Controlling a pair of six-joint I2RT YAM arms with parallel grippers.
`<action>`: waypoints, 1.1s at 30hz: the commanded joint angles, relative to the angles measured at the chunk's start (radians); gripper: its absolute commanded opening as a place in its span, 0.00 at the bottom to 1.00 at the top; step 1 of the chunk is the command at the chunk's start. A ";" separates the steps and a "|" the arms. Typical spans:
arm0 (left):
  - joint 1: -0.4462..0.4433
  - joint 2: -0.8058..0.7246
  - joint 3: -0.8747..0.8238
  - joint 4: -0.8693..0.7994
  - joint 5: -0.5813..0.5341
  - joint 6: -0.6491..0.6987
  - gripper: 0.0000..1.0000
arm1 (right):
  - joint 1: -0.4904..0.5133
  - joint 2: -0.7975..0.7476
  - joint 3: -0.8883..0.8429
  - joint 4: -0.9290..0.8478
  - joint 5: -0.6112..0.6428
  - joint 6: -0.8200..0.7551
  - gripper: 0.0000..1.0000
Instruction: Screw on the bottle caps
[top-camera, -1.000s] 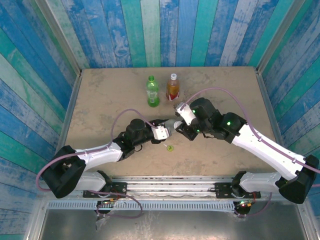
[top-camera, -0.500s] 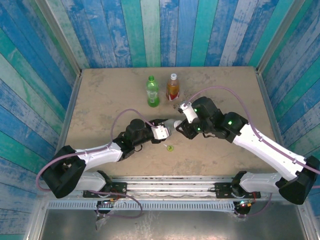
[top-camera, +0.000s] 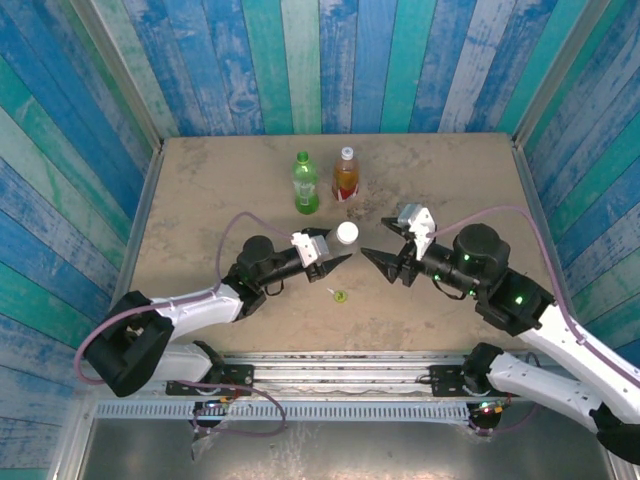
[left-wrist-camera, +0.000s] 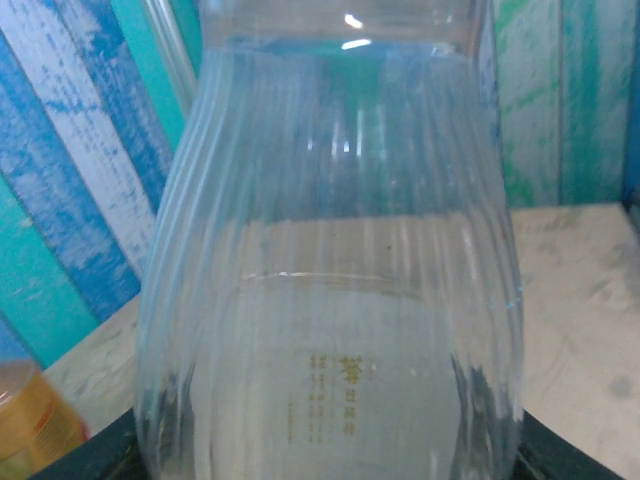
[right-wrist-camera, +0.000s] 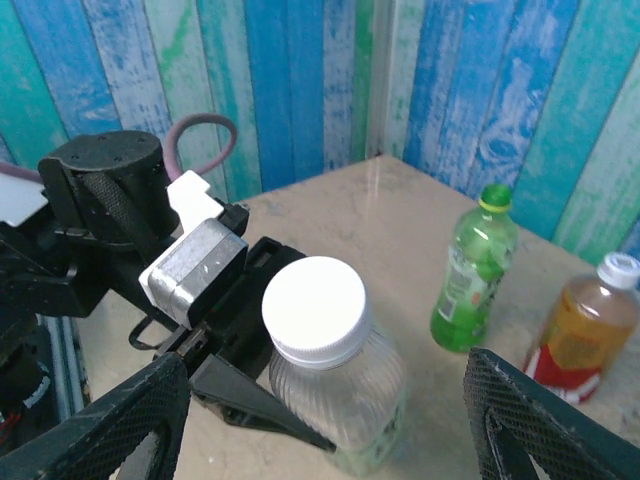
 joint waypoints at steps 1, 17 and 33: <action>0.002 0.036 0.008 0.101 0.085 -0.107 0.58 | -0.006 0.021 -0.019 0.139 -0.093 -0.055 0.74; 0.001 0.038 0.029 0.033 0.095 -0.077 0.58 | -0.006 0.231 0.068 0.104 -0.169 -0.177 0.50; 0.001 0.043 -0.044 0.174 -0.052 -0.123 0.94 | -0.014 0.221 0.027 0.129 0.079 -0.124 0.24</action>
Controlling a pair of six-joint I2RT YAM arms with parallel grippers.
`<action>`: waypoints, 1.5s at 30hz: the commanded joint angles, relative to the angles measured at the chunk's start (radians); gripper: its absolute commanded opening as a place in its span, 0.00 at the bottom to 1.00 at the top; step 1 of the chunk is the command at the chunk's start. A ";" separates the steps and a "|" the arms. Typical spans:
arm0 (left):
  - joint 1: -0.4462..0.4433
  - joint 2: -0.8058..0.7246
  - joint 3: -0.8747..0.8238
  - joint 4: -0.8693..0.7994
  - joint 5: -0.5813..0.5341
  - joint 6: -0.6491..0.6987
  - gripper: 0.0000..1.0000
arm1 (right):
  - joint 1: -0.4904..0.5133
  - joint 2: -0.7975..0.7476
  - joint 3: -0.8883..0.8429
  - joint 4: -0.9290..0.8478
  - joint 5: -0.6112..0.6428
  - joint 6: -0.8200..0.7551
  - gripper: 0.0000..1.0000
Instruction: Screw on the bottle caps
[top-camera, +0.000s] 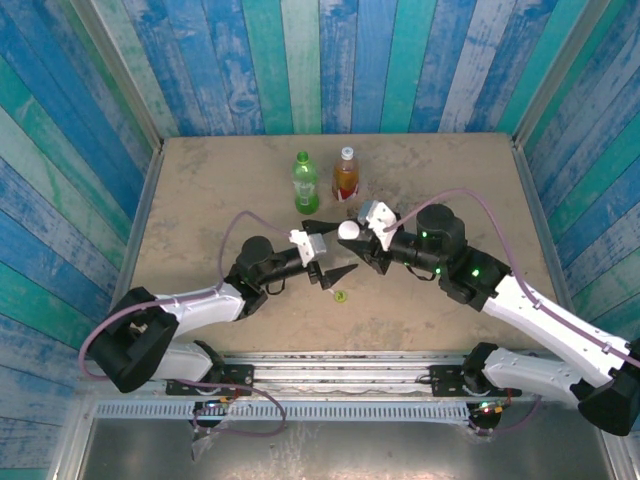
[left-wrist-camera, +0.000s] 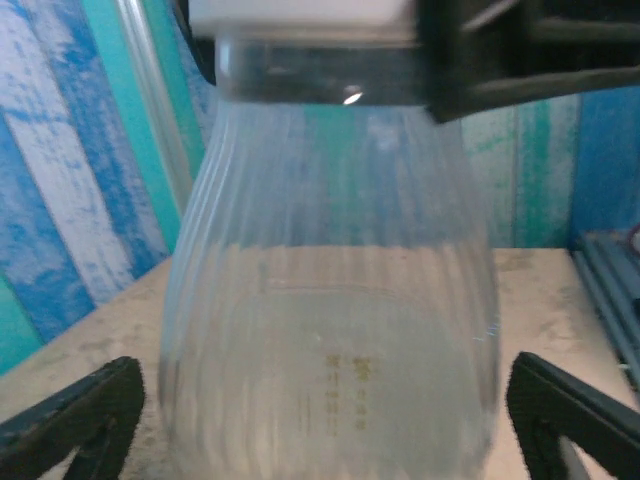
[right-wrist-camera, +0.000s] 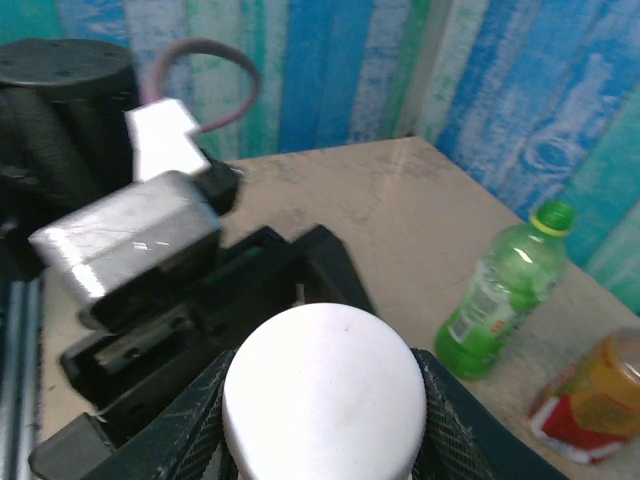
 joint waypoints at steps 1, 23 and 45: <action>0.001 0.013 -0.056 0.114 -0.126 -0.046 0.94 | -0.020 -0.018 -0.034 0.058 0.156 0.060 0.23; 0.007 -0.077 -0.213 0.072 -0.576 -0.202 0.94 | -0.510 0.524 0.169 0.410 0.150 0.248 0.24; 0.081 -0.075 -0.204 0.039 -0.530 -0.219 0.94 | -0.594 1.032 0.636 0.332 0.079 0.163 0.36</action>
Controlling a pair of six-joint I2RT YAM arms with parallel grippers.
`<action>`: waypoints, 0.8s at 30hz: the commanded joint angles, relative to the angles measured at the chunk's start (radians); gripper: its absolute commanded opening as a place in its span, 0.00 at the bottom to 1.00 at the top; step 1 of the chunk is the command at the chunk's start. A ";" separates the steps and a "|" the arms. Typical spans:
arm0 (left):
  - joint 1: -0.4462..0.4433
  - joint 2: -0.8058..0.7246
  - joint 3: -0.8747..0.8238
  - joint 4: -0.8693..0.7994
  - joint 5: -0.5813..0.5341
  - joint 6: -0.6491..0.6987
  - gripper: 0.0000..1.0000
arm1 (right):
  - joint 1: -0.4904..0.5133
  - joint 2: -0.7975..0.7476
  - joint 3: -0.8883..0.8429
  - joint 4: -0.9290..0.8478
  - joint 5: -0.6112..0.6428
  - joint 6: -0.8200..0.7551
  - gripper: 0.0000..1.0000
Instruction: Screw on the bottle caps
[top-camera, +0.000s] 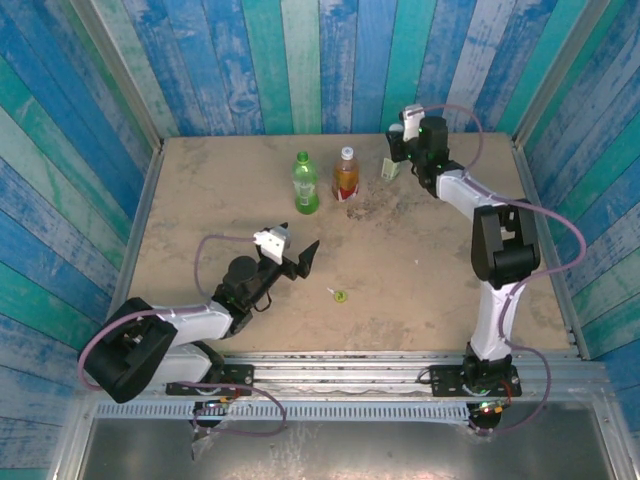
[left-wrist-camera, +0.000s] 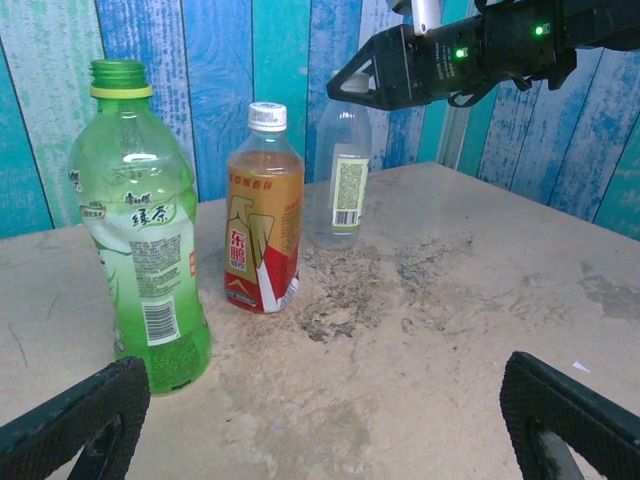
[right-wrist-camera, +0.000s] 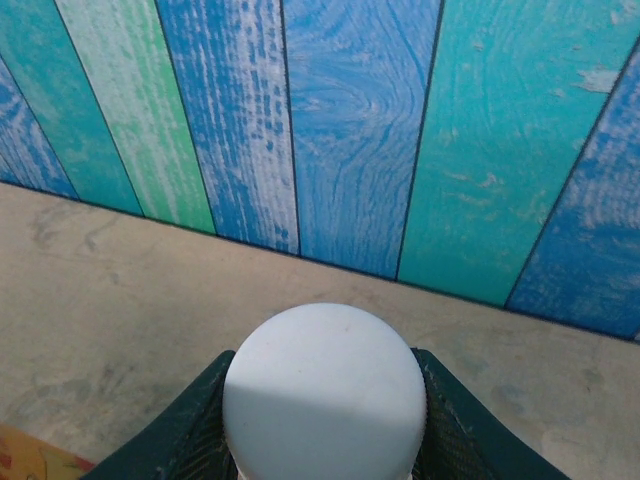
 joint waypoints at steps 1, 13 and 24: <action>0.018 -0.013 0.015 -0.004 0.019 -0.018 0.94 | -0.009 0.012 0.025 -0.026 -0.022 -0.022 0.39; 0.101 0.099 0.168 -0.052 0.072 0.013 0.94 | -0.011 -0.144 -0.028 -0.049 -0.031 -0.081 0.81; 0.153 0.279 0.420 -0.164 0.019 0.048 0.94 | 0.000 -0.502 -0.331 -0.006 -0.112 -0.045 0.86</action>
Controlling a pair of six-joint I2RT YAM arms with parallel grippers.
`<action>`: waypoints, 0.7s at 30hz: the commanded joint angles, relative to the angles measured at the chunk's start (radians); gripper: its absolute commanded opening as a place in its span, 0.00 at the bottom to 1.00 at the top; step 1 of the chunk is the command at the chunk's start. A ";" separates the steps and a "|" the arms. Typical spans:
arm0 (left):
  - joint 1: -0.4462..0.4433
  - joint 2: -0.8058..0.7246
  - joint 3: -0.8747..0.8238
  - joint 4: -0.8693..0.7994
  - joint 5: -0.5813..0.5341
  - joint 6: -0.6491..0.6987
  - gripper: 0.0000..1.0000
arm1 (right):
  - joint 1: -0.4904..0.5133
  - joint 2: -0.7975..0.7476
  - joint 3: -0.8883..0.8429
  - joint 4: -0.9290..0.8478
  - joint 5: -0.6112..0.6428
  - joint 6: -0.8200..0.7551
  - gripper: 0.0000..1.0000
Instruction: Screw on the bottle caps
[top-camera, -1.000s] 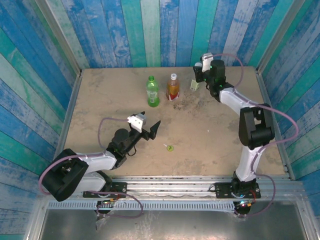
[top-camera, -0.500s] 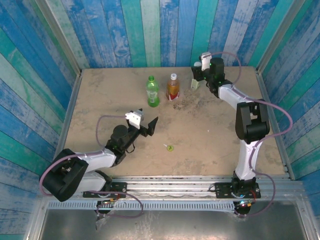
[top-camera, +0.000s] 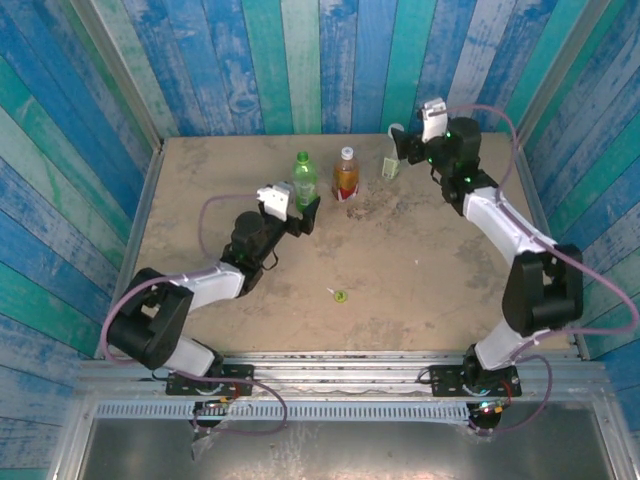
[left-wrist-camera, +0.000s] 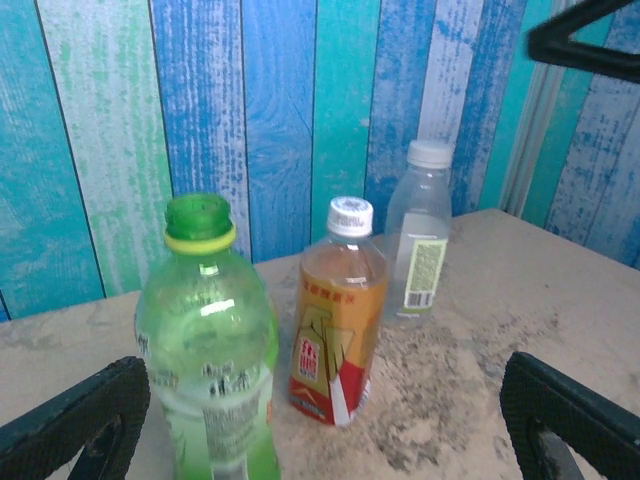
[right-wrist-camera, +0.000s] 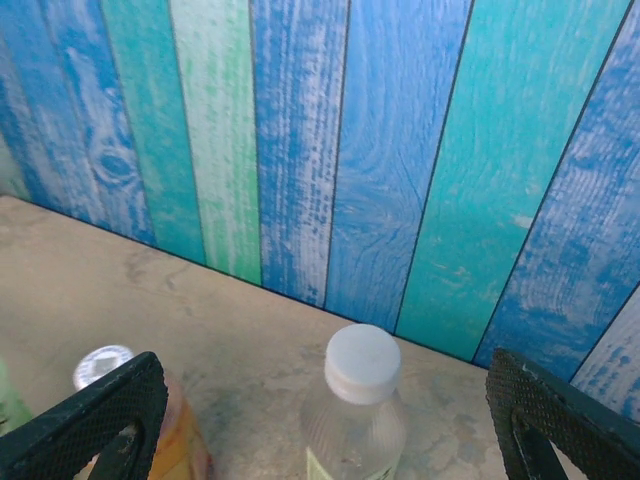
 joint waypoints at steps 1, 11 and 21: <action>0.013 0.078 0.081 -0.061 -0.046 0.025 0.94 | 0.010 -0.086 -0.080 0.012 -0.050 0.018 0.86; 0.034 0.253 0.270 -0.153 -0.140 0.001 0.94 | 0.060 -0.254 -0.216 -0.028 -0.073 0.027 0.86; 0.044 0.355 0.360 -0.210 -0.127 -0.019 0.94 | 0.082 -0.278 -0.249 -0.047 -0.066 0.020 0.86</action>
